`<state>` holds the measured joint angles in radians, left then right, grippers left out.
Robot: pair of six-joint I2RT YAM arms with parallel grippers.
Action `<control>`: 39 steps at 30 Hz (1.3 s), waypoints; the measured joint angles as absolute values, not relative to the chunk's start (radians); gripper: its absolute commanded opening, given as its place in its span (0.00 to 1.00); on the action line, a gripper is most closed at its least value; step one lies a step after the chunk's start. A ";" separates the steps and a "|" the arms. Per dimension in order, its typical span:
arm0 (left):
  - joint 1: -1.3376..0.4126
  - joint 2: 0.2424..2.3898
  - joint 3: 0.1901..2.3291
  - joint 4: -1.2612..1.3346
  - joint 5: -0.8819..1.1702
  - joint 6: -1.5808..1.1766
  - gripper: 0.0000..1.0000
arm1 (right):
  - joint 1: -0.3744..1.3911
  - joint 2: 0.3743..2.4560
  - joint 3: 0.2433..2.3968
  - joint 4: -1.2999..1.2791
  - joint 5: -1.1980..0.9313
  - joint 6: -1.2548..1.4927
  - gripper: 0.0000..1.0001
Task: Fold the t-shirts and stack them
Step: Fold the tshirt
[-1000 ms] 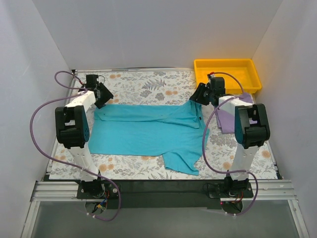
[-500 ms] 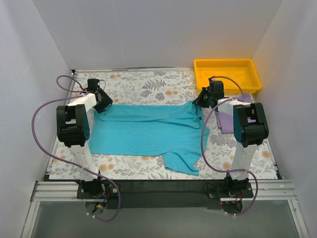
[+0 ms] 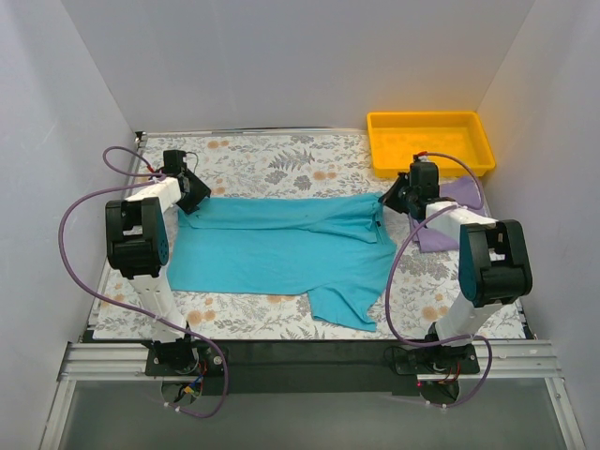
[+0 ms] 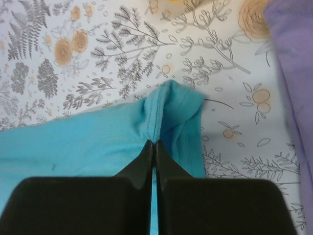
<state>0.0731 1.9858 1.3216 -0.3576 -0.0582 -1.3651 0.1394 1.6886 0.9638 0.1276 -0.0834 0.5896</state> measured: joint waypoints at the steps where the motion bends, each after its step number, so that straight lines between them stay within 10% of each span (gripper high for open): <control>1: 0.073 1.985 1.322 -0.358 -0.059 -1.368 0.47 | 0.139 1.687 0.955 0.126 -0.081 0.596 0.01; 12: 0.075 1.979 1.315 -0.355 -0.056 -1.376 0.49 | 0.118 1.702 0.849 0.076 -0.096 0.631 0.01; 23: 0.076 1.885 1.310 -0.445 -0.040 -1.337 0.59 | 0.143 1.696 0.965 -0.046 -0.121 0.442 0.35; 39: -0.056 1.351 1.050 -0.539 -0.094 -1.269 0.69 | 0.579 1.666 1.059 -0.179 0.055 -0.109 0.39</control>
